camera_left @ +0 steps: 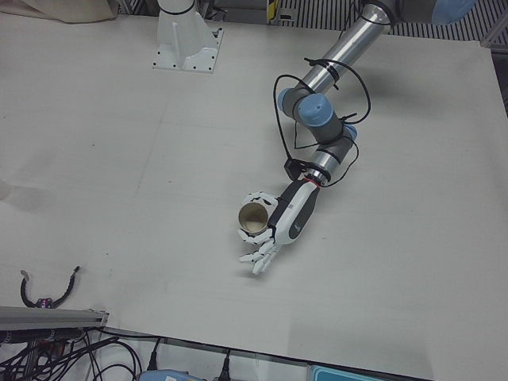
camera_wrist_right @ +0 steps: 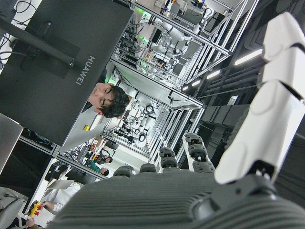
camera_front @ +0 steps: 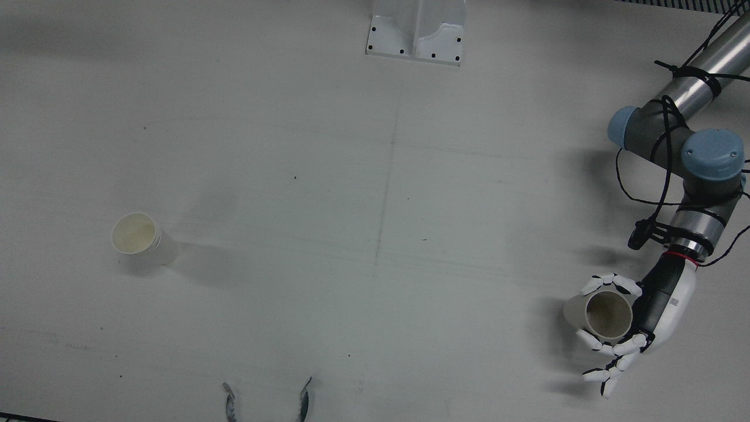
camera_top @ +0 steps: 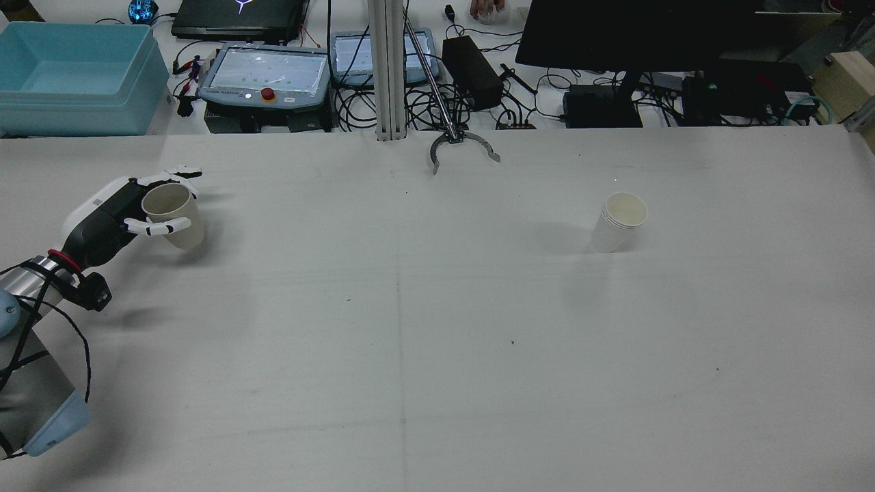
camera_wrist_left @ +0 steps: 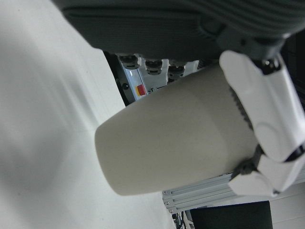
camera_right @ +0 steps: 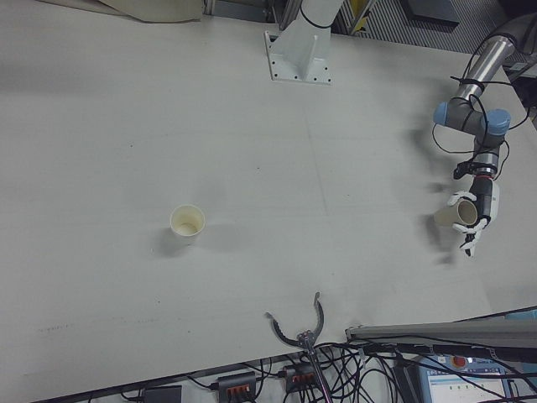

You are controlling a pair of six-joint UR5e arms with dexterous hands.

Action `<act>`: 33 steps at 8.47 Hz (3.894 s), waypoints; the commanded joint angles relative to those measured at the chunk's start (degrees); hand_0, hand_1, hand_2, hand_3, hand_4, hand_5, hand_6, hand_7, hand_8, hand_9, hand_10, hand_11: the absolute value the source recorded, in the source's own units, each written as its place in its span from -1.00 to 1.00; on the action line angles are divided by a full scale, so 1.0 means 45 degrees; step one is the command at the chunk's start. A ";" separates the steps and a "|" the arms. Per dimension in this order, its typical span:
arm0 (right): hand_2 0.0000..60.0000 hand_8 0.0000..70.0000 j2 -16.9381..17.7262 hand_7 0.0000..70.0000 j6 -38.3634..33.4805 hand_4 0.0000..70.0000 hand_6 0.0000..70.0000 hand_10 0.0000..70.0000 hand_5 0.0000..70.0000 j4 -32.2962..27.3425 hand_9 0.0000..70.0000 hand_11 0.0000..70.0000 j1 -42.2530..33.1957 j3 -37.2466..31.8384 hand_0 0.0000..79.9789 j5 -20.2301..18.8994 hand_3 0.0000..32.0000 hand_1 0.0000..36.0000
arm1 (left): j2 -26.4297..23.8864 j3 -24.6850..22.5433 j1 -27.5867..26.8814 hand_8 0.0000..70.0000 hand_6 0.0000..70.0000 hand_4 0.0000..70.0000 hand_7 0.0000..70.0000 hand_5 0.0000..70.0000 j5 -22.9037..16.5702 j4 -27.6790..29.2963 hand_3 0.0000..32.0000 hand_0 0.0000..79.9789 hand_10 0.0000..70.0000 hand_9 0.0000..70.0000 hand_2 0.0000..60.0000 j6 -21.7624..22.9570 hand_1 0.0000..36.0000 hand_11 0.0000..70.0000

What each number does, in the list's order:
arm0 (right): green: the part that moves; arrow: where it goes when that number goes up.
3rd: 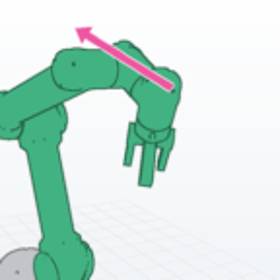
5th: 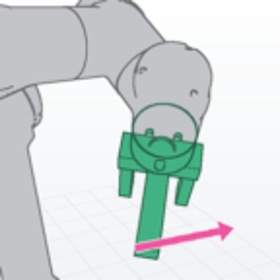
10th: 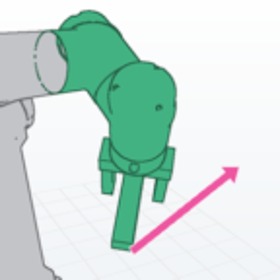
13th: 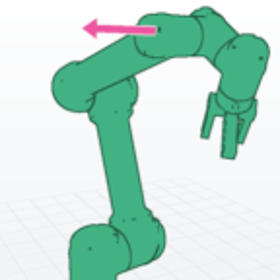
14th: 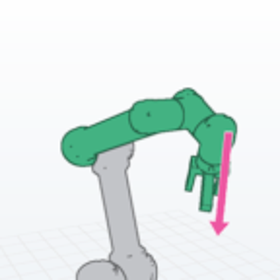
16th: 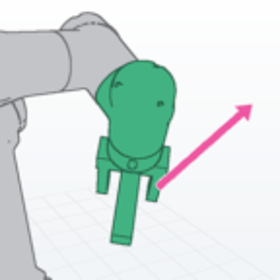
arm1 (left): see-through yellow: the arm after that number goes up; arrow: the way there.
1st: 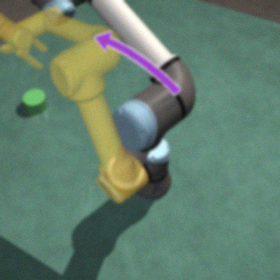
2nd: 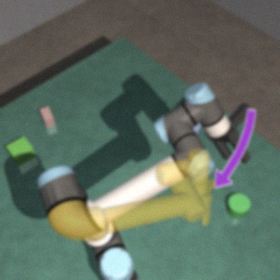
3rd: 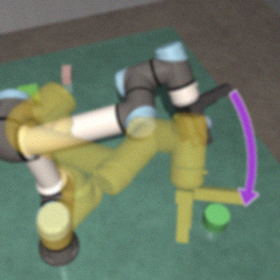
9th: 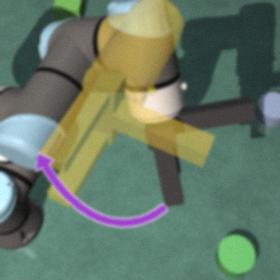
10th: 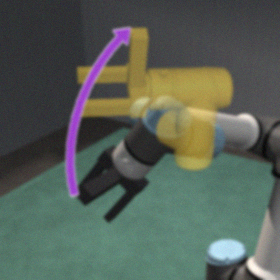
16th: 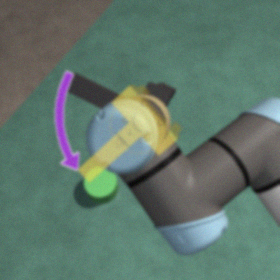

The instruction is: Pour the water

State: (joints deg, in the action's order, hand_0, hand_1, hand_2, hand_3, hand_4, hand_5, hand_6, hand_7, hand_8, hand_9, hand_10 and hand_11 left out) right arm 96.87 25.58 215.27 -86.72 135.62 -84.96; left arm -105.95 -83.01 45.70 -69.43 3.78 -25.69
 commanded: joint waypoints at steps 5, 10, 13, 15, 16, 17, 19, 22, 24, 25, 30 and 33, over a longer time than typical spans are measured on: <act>-0.43 -1.00 -0.2834 -0.76 -0.0814 -0.86 -0.86 -1.00 -0.99 -0.3146 -0.99 -1.00 0.6346 -0.5505 0.13 0.5721 -1.00 -0.25 | 0.0146 -0.3033 0.0333 -0.87 -0.75 0.55 -0.38 0.11 -0.0177 -0.2105 -1.00 0.01 -0.94 -0.86 1.00 -0.0053 0.41 -0.89; -0.46 -1.00 -0.1800 -0.89 -0.1137 -0.91 -0.92 -1.00 -1.00 -0.5611 -1.00 -1.00 0.7142 -0.7928 0.22 0.6302 -1.00 0.05 | 0.0166 -0.3975 0.0313 -0.86 -0.74 0.52 -0.36 0.12 -0.0197 -0.2850 -1.00 0.02 -0.94 -0.85 1.00 -0.0034 0.40 -0.90; -0.51 -1.00 -0.2208 -1.00 -0.0181 -1.00 -1.00 -1.00 -1.00 -0.5728 -1.00 -1.00 0.8235 -0.8357 0.17 0.6458 -1.00 -0.04 | 0.0166 -0.4151 0.0313 -0.86 -0.75 0.49 -0.37 0.11 -0.0197 -0.3006 -1.00 0.03 -0.94 -0.85 1.00 -0.0034 0.38 -0.90; -0.50 -1.00 -0.2386 -1.00 -0.0275 -1.00 -1.00 -1.00 -1.00 -0.7655 -1.00 -1.00 0.8548 -0.9664 0.15 0.7237 -1.00 -0.11 | 0.0205 -0.4152 0.0333 -0.86 -0.74 0.51 -0.36 0.11 -0.0178 -0.3027 -1.00 0.01 -0.94 -0.85 1.00 -0.0034 0.38 -0.90; -0.50 -1.00 -0.2386 -1.00 -0.0333 -1.00 -1.00 -1.00 -1.00 -0.7721 -1.00 -1.00 0.8588 -0.9765 0.15 0.7298 -1.00 -0.11 | 0.0553 -0.4249 0.0314 -0.86 -0.74 0.51 -0.36 0.11 -0.0158 -0.3027 -1.00 0.00 -0.94 -0.85 1.00 -0.0014 0.40 -0.90; -0.46 -1.00 -0.2405 -1.00 -0.0547 -1.00 -1.00 -1.00 -1.00 -0.7721 -1.00 -1.00 0.8666 -0.9921 0.16 0.7299 -1.00 -0.05 | 0.0750 -0.4308 0.0313 -0.86 -0.74 0.50 -0.36 0.10 -0.0158 -0.3007 -1.00 0.00 -0.94 -0.84 1.00 0.0005 0.39 -0.90; -0.41 -1.00 -0.2756 -1.00 -0.0939 -1.00 -1.00 -1.00 -1.00 -0.7721 -1.00 -1.00 0.9267 -1.0449 0.16 0.7705 -1.00 -0.03 | 0.0752 -0.4308 0.0313 -0.86 -0.75 0.48 -0.36 0.09 -0.0158 -0.3007 -1.00 -0.01 -0.94 -0.84 1.00 0.0005 0.38 -0.90; -0.42 -1.00 -0.2795 -1.00 -0.1193 -1.00 -1.00 -1.00 -1.00 -0.7721 -1.00 -1.00 1.0773 -1.0488 0.16 0.9542 -1.00 -0.03 | 0.1005 -0.4328 0.0391 -0.85 -0.75 0.46 -0.37 0.08 -0.0158 -0.2774 -1.00 -0.02 -0.94 -0.83 1.00 0.0063 0.33 -0.89; -0.42 -1.00 -0.2757 -1.00 -0.1174 -1.00 -1.00 -1.00 -1.00 -0.7721 -1.00 -1.00 1.0951 -1.0508 0.16 0.9623 -1.00 -0.05 | 0.1297 -0.4308 0.0411 -0.85 -0.75 0.47 -0.36 0.09 -0.0158 -0.2560 -1.00 -0.05 -0.94 -0.83 1.00 0.0122 0.41 -0.89; -0.41 -1.00 -0.2795 -1.00 -0.1174 -1.00 -1.00 -1.00 -1.00 -0.7721 -1.00 -1.00 1.0971 -1.0759 0.16 0.9642 -1.00 -0.05 | 0.1453 -0.4270 0.0392 -0.86 -0.75 0.47 -0.37 0.09 -0.0158 -0.2287 -1.00 -0.05 -0.94 -0.83 1.00 0.0123 0.39 -0.89; -0.37 -1.00 -0.3713 -1.00 -0.1057 -1.00 -1.00 -1.00 -1.00 -0.7604 -1.00 -1.00 1.1068 -1.1602 0.16 1.0033 -1.00 -0.03 | 0.1826 -0.4308 0.0548 -0.84 -0.73 0.54 -0.34 0.13 -0.0178 -0.1894 -1.00 -0.01 -0.93 -0.81 1.00 0.0162 0.45 -0.88; -0.35 -1.00 -0.4064 -1.00 -0.0921 -1.00 -1.00 -1.00 -1.00 -0.7546 -1.00 -1.00 1.1303 -1.1621 0.18 0.9955 -1.00 0.01 | 0.2644 -0.4308 0.0548 -0.84 -0.73 0.54 -0.34 0.14 -0.0158 -0.1232 -1.00 0.00 -0.93 -0.81 1.00 0.0162 0.44 -0.88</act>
State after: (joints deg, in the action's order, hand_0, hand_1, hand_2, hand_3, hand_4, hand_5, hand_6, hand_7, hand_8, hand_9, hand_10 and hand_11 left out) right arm 79.70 20.89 181.06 -36.47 83.45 -40.07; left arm -96.78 -102.40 48.18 -70.20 -3.97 -24.96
